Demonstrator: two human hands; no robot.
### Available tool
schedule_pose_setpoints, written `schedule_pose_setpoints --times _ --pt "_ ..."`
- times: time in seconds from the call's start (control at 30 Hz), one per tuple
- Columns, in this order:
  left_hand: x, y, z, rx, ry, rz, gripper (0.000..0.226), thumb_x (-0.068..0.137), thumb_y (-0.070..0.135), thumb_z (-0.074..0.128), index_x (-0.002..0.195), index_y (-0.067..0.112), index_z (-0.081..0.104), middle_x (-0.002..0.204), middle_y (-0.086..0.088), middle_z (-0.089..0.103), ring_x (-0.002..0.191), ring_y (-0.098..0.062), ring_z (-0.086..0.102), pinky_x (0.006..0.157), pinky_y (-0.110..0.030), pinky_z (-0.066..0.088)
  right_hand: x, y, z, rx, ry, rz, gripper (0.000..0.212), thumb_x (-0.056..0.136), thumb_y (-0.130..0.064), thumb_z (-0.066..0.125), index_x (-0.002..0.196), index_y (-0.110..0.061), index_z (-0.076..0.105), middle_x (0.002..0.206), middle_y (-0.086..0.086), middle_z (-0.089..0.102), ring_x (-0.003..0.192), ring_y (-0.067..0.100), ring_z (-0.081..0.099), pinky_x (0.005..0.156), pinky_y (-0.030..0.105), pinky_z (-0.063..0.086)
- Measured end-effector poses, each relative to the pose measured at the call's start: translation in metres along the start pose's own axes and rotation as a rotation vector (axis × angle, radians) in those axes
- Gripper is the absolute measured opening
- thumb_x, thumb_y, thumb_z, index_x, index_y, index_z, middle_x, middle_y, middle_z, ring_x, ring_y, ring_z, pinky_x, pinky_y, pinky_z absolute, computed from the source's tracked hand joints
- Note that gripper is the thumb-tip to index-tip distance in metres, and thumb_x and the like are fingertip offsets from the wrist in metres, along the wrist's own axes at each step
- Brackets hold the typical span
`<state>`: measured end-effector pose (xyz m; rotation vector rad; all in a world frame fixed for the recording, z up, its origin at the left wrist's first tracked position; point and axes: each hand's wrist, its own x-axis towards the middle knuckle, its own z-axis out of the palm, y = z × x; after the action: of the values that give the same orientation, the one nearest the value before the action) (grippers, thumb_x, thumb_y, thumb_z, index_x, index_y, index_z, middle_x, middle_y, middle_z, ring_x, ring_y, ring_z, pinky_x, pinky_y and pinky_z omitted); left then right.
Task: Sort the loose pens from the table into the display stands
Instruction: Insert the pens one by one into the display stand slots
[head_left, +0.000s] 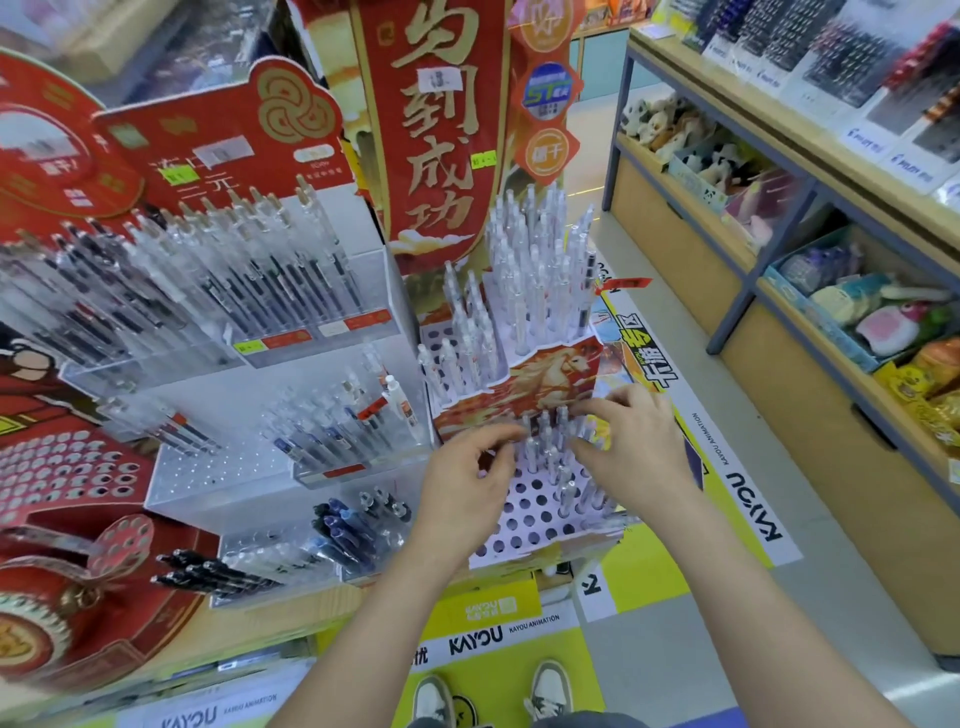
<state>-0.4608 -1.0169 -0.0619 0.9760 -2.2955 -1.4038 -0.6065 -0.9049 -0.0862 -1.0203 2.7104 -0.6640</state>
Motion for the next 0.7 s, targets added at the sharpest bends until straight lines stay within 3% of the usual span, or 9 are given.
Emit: schedule_pose_setpoints --times 0.13,0.23,0.33,0.5,0.6,0.7 --pt "-0.025 0.008 -0.043 -0.079 0.088 0.047 0.033 0.094 0.007 0.056 0.094 0.036 0.071 0.083 0.023 0.068 0.073 0.003 0.059 0.069 -0.022 0.053 -0.01 -0.012 -0.027 0.266 0.245 -0.042 0.011 0.088 -0.017 0.067 0.096 -0.021 0.073 0.095 -0.001 0.064 0.091 0.024 0.059 0.081 0.038 0.048" --pt "-0.038 -0.002 -0.084 -0.135 0.213 0.062 0.038 0.092 0.004 0.058 0.089 0.039 0.071 0.079 0.015 0.07 0.066 -0.008 0.06 0.061 -0.025 0.053 -0.014 -0.043 -0.05 0.501 0.279 -0.07 0.018 0.088 -0.01 0.066 0.086 -0.028 0.07 0.081 -0.015 0.068 0.076 0.009 0.063 0.073 0.028 0.051" --pt "-0.046 -0.014 -0.127 -0.132 0.348 0.082 0.033 0.09 0.002 0.06 0.09 0.032 0.073 0.082 0.011 0.072 0.07 -0.01 0.064 0.071 -0.032 0.057 -0.019 -0.085 -0.064 0.648 0.231 -0.134 0.024 0.089 -0.012 0.066 0.083 -0.035 0.067 0.08 -0.022 0.069 0.075 0.003 0.064 0.067 0.015 0.048" --pt "-0.054 -0.046 -0.204 -0.073 0.53 0.117 0.02 0.087 0.004 0.066 0.094 0.02 0.075 0.083 0.005 0.073 0.074 -0.012 0.066 0.071 -0.04 0.058 -0.029 -0.176 -0.049 0.713 0.087 -0.271 0.028 0.089 -0.015 0.066 0.082 -0.042 0.065 0.076 -0.018 0.069 0.072 0.006 0.064 0.066 0.021 0.052" --pt "-0.053 -0.079 -0.254 0.016 0.589 0.149 0.018 0.086 0.006 0.069 0.094 0.021 0.075 0.086 0.007 0.072 0.076 -0.008 0.065 0.074 -0.036 0.055 -0.037 -0.232 -0.015 0.726 0.019 -0.287 0.031 0.089 -0.012 0.068 0.082 -0.042 0.065 0.075 -0.015 0.07 0.074 0.006 0.065 0.068 0.02 0.052" --pt "-0.044 -0.102 -0.297 0.076 0.578 0.204 0.03 0.085 0.007 0.069 0.089 0.037 0.07 0.086 0.015 0.07 0.081 0.0 0.064 0.076 -0.022 0.051 -0.041 -0.287 0.027 0.727 -0.026 -0.285 0.023 0.089 -0.01 0.068 0.086 -0.033 0.067 0.078 -0.014 0.069 0.071 0.003 0.062 0.066 0.013 0.048"
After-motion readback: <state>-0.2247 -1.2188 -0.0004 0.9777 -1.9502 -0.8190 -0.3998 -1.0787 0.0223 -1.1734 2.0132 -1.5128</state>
